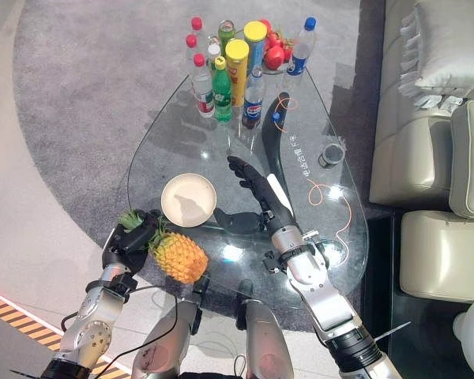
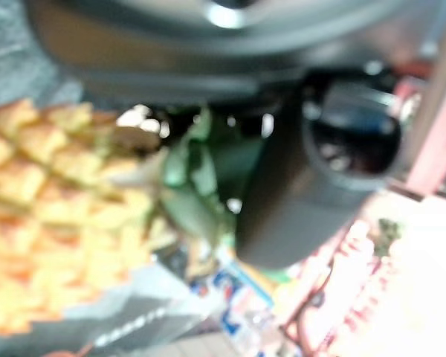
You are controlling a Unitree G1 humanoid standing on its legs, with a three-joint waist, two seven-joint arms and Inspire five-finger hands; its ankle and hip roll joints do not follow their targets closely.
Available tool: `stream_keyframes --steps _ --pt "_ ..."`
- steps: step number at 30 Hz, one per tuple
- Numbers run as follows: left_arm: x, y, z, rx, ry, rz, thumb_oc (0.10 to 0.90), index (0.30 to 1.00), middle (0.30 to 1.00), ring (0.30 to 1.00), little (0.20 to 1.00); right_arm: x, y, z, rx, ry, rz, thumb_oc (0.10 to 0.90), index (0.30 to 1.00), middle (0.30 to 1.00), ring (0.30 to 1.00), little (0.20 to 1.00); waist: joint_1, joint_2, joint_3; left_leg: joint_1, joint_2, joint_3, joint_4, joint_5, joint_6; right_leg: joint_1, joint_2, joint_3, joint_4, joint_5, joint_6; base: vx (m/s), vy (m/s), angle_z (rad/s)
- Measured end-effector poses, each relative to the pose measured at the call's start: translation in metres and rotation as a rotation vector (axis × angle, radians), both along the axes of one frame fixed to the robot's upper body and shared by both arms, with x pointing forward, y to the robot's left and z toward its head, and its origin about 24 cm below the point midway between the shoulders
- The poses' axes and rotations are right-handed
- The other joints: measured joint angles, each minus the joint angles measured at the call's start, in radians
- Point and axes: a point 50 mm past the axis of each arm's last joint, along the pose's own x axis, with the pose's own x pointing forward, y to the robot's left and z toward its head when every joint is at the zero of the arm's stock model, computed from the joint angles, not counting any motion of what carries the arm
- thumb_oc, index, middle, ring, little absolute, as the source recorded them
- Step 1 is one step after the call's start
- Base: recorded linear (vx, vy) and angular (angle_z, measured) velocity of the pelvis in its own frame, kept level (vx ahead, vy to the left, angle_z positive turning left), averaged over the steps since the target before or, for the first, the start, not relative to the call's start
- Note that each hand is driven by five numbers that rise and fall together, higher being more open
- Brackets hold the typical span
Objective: Pick up the fruit to the plate
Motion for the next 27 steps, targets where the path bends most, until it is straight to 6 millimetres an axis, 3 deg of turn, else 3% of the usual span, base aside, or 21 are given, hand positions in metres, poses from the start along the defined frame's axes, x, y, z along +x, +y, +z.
stream_keyframes --steps 12,18,27 --pt "0.005 0.010 0.016 0.191 -0.107 0.096 0.100 0.300 0.300 0.300 0.200 -0.005 0.001 -0.009 0.045 0.064 0.035 0.800 0.900 0.900 0.900 0.900 -0.001 0.000 0.000 0.000 0.000 0.002 0.003 0.000 0.000 0.000 -0.002 0.002 0.001 0.003 0.001 0.00 0.003 0.00" --pt "0.011 0.020 0.037 0.356 -0.203 0.172 0.100 0.300 0.300 0.300 0.200 -0.004 0.001 -0.018 0.061 0.110 0.041 0.800 0.900 0.900 0.900 0.900 -0.014 -0.001 0.000 -0.007 0.000 0.003 0.012 0.000 0.000 -0.006 -0.005 0.003 0.007 0.002 0.002 -0.02 0.020 0.00" --pt "0.026 0.022 0.072 0.445 -0.349 0.295 0.100 0.300 0.300 0.300 0.200 -0.006 0.013 -0.047 -0.002 0.270 0.137 0.800 0.900 0.900 0.900 0.900 -0.025 -0.010 0.002 -0.045 0.000 0.023 0.022 -0.001 -0.001 -0.055 -0.003 0.023 0.029 0.006 0.002 -0.04 0.050 -0.06"
